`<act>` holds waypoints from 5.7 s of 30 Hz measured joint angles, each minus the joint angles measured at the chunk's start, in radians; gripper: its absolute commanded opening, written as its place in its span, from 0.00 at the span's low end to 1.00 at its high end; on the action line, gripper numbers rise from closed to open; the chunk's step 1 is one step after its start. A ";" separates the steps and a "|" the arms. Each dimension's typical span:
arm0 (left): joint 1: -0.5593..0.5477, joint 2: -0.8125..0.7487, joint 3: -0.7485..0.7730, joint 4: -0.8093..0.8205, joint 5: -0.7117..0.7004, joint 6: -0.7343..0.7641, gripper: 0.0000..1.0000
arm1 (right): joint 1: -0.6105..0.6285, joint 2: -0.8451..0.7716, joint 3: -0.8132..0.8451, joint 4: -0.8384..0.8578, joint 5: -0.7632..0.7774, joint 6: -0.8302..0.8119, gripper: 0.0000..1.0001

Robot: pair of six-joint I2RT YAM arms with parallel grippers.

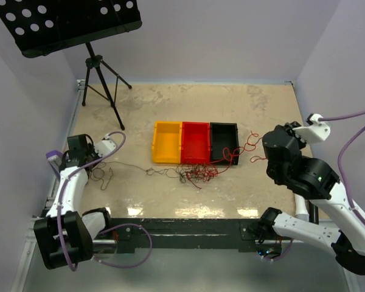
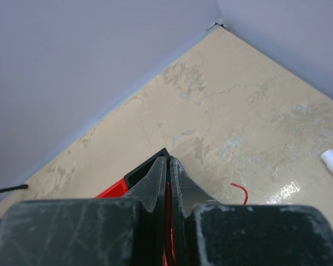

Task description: Untangle the cables

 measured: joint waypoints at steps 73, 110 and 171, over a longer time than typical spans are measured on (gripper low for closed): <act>-0.906 0.715 0.570 0.617 1.118 -1.149 1.00 | 0.000 -0.041 0.033 0.419 -0.777 -0.290 0.00; -0.930 0.478 0.655 0.165 1.247 -0.750 1.00 | 0.000 0.034 0.058 0.673 -1.262 -0.371 0.00; -0.946 0.169 0.236 -0.024 0.663 -0.167 0.20 | 0.003 0.090 0.414 0.333 -0.723 -0.548 0.00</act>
